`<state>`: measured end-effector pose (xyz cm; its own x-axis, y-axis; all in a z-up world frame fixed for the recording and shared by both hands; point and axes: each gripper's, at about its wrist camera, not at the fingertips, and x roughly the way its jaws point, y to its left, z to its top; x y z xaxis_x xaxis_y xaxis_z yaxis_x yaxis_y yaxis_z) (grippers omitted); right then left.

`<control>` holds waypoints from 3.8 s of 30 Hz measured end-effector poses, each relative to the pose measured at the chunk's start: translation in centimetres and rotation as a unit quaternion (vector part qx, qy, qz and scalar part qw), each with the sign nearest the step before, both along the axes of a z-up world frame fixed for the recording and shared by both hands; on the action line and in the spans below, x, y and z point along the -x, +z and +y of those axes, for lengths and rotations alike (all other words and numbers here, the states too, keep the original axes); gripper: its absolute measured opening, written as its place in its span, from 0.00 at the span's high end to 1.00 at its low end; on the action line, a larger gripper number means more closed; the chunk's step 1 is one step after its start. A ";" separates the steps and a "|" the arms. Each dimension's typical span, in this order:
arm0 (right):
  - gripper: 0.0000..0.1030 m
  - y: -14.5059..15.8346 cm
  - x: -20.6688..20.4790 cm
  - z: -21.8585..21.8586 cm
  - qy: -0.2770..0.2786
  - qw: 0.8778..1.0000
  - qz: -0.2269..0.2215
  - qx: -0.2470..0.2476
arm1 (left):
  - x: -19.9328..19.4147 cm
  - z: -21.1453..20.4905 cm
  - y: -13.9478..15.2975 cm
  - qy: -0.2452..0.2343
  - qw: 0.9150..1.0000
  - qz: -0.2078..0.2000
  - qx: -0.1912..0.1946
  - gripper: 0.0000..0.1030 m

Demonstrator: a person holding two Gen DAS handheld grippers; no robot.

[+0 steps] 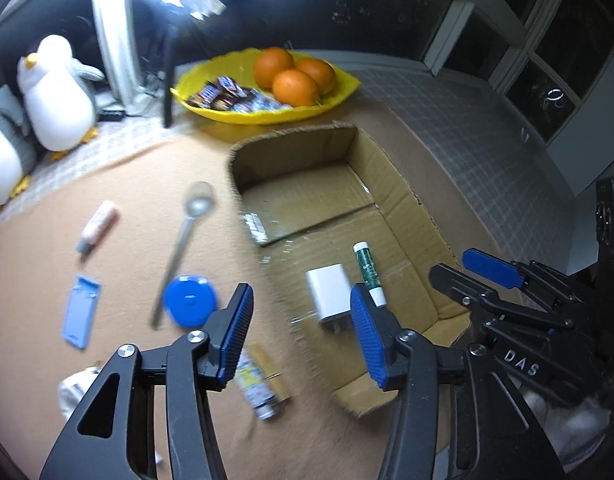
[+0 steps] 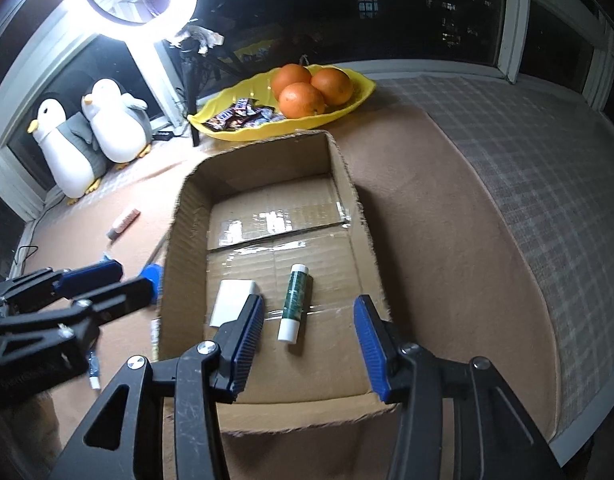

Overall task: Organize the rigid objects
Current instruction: 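Move left tool to white charger while right tool reaches blue bottle, then grasp white charger with left tool while right tool grasps blue bottle, then carry charger and bottle into the box and release both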

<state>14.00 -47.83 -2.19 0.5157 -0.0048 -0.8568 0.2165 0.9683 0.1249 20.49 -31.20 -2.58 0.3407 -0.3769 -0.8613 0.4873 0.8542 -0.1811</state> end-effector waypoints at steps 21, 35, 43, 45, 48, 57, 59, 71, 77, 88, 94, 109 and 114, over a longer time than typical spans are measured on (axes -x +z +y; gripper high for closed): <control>0.49 2.0 1.1 12.9 0.124 0.991 -0.017 -0.039 | 0.6 19.2 0.3 0.100 0.994 -0.015 -0.036 0.48; 0.49 -2.6 0.6 20.7 0.179 0.983 0.029 -0.041 | -0.5 22.3 -4.8 0.092 0.993 0.052 -0.051 0.48; 0.49 -4.5 0.6 23.4 0.194 0.979 0.047 -0.036 | -1.6 22.5 -7.4 0.076 0.992 0.087 -0.047 0.60; 0.49 -4.9 0.4 24.0 0.198 0.978 0.051 -0.035 | -1.8 22.5 -7.7 0.074 0.992 0.091 -0.043 0.63; 0.49 -5.5 0.2 24.9 0.207 0.976 0.057 -0.032 | -1.9 22.3 -8.4 0.071 0.992 0.097 -0.041 0.70; 0.49 -7.9 -0.9 27.7 0.238 0.968 0.077 -0.022 | -2.1 22.5 -8.7 0.076 0.992 0.095 -0.027 0.82; 0.49 -8.7 -1.3 28.3 0.241 0.966 0.086 -0.019 | -2.0 22.6 -8.6 0.079 0.992 0.095 -0.024 0.82; 0.71 -10.0 -2.2 30.2 0.256 0.962 0.090 0.006 | -1.8 23.1 -8.6 0.094 0.991 0.096 -0.011 0.82; 0.73 -10.0 -2.1 29.9 0.259 0.962 0.087 0.006 | -1.7 23.0 -8.6 0.097 0.991 0.092 -0.012 0.82; 0.73 -8.0 -1.1 26.8 0.231 0.971 0.066 -0.005 | -0.9 23.2 -8.2 0.112 0.990 0.082 -0.006 0.83; 0.73 -6.0 -0.7 24.6 0.212 0.976 0.042 -0.003 | -0.6 23.0 -7.4 0.114 0.991 0.062 -0.008 0.83; 0.73 1.3 0.7 16.7 0.141 0.989 -0.036 0.014 | -1.1 17.4 -1.0 0.064 0.997 -0.001 0.038 0.83; 0.73 2.6 0.7 12.7 0.110 0.992 -0.050 0.028 | -1.7 13.6 0.0 0.041 0.998 -0.007 0.055 0.83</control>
